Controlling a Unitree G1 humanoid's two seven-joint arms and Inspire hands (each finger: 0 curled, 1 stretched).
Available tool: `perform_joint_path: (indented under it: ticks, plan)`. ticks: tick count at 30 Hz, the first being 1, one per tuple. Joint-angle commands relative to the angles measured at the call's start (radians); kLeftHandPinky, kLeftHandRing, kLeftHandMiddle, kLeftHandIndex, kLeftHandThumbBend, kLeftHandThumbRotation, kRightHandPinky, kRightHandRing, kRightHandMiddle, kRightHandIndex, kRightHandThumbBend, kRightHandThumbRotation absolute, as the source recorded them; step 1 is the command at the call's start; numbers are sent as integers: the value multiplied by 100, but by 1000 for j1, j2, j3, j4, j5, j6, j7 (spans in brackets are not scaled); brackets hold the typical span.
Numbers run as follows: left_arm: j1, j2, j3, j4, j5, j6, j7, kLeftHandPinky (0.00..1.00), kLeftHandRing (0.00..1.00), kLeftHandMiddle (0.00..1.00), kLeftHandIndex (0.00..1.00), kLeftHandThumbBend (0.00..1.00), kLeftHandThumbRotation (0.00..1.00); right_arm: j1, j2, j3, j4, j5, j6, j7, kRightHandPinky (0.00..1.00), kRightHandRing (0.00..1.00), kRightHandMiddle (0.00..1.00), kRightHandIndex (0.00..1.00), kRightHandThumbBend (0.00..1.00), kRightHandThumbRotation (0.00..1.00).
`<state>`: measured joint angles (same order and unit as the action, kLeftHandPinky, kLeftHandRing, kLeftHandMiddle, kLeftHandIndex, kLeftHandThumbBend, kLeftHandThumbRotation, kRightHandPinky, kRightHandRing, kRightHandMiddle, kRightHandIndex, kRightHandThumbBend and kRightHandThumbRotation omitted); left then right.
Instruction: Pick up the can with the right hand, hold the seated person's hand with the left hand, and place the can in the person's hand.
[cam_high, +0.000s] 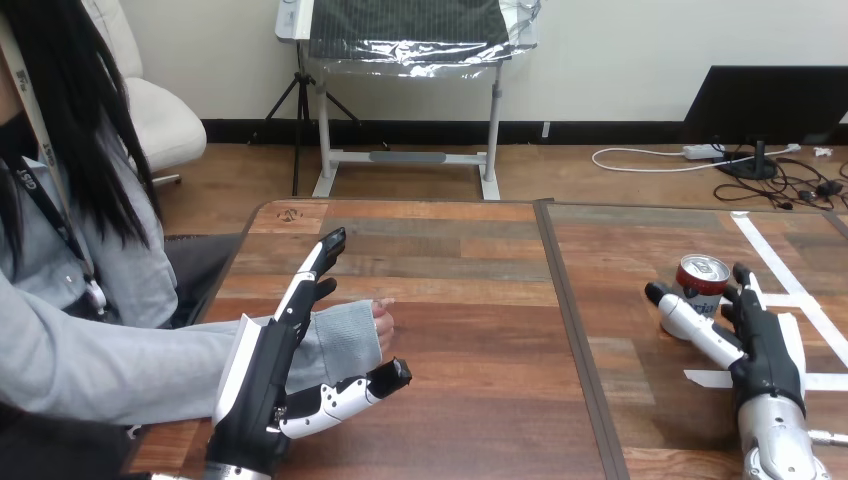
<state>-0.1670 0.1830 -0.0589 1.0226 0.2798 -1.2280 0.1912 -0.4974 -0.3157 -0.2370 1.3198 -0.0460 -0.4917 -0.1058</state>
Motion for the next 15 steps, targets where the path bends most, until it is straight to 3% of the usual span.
perform_joint_path:
  ticks: [1, 11, 15]
  plan:
    - [-47, 5, 14, -14, -26, -26, -11, 89, 95, 94, 93, 100, 52, -96, -28, 2, -2, -3, 10, 4, 92, 96, 95, 99, 100, 45]
    - [-48, 6, 17, -12, -43, -31, -33, 90, 95, 94, 93, 100, 51, -104, -37, 23, 1, -34, 32, -27, 90, 94, 94, 99, 100, 46]
    - [-46, 9, 18, -16, -36, -28, -29, 90, 95, 94, 93, 100, 52, -109, -35, 12, 2, -26, 37, -16, 89, 94, 94, 98, 100, 45]
